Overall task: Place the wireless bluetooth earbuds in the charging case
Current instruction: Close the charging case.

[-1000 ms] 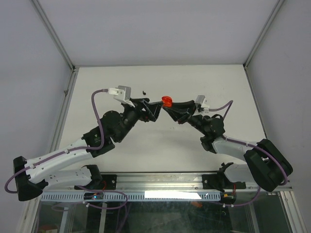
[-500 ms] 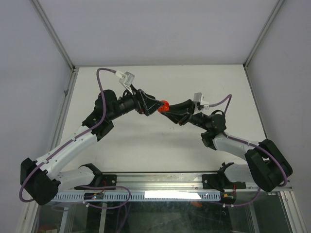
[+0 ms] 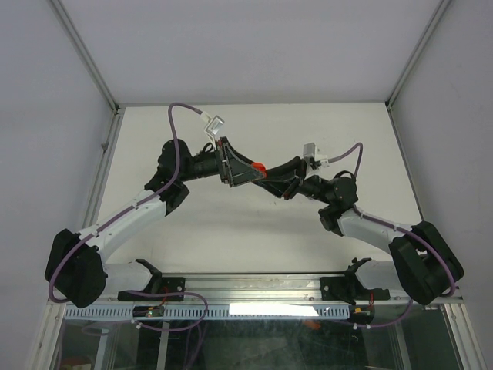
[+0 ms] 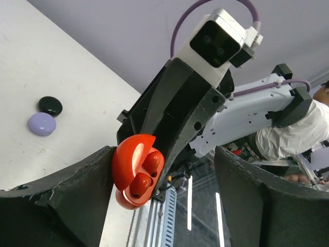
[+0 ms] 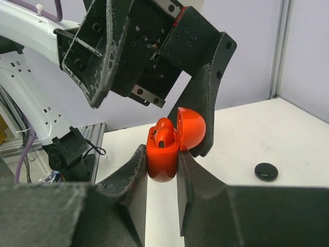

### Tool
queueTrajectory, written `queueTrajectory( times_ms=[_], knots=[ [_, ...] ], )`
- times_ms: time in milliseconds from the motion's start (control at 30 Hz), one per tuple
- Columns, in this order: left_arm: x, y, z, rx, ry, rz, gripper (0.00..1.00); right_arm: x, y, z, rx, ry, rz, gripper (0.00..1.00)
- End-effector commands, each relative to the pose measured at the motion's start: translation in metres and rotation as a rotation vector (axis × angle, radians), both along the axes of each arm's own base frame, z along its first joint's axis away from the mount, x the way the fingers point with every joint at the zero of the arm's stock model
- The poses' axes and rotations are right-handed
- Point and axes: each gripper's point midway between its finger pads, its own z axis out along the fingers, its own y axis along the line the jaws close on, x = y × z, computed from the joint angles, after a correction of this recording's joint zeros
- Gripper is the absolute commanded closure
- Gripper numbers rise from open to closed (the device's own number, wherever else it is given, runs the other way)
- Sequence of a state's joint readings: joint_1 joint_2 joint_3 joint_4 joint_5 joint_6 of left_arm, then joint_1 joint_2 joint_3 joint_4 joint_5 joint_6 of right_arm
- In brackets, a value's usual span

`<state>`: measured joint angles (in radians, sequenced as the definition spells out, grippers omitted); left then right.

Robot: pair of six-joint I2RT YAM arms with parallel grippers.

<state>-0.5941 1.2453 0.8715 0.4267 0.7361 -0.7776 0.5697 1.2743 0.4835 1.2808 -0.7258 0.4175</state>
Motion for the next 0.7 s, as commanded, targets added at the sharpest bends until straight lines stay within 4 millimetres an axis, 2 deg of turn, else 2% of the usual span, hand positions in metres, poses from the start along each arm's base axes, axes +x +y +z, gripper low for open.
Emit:
queueTrajectory(
  times_ms=[0, 200, 333, 400, 500, 600, 667],
  knots=[
    [-0.025, 0.004, 0.031, -0.084, -0.099, -0.122, 0.24, 0.006, -0.003, 0.012, 0.010, 0.016, -0.012, 1.00],
    [-0.031, 0.008, 0.038, -0.098, -0.141, -0.119, 0.24, 0.012, -0.002, -0.009, -0.049, 0.102, -0.022, 1.00],
    [-0.020, 0.011, 0.029, -0.052, -0.126, -0.060, 0.24, 0.016, -0.004, -0.028, -0.096, 0.186, -0.049, 1.00],
    [-0.006, 0.015, 0.019, -0.001, -0.107, 0.026, 0.23, 0.022, -0.007, -0.045, -0.147, 0.267, -0.088, 1.00],
    [0.026, 0.030, -0.006, 0.132, -0.060, 0.241, 0.19, 0.032, -0.017, -0.075, -0.225, 0.414, -0.175, 1.00],
    [0.064, 0.061, -0.034, 0.280, 0.000, 0.513, 0.17, 0.042, -0.033, -0.108, -0.298, 0.567, -0.303, 1.00],
    [0.078, 0.082, -0.053, 0.380, 0.046, 0.641, 0.15, 0.046, -0.048, -0.130, -0.336, 0.668, -0.393, 1.00]
  ],
)
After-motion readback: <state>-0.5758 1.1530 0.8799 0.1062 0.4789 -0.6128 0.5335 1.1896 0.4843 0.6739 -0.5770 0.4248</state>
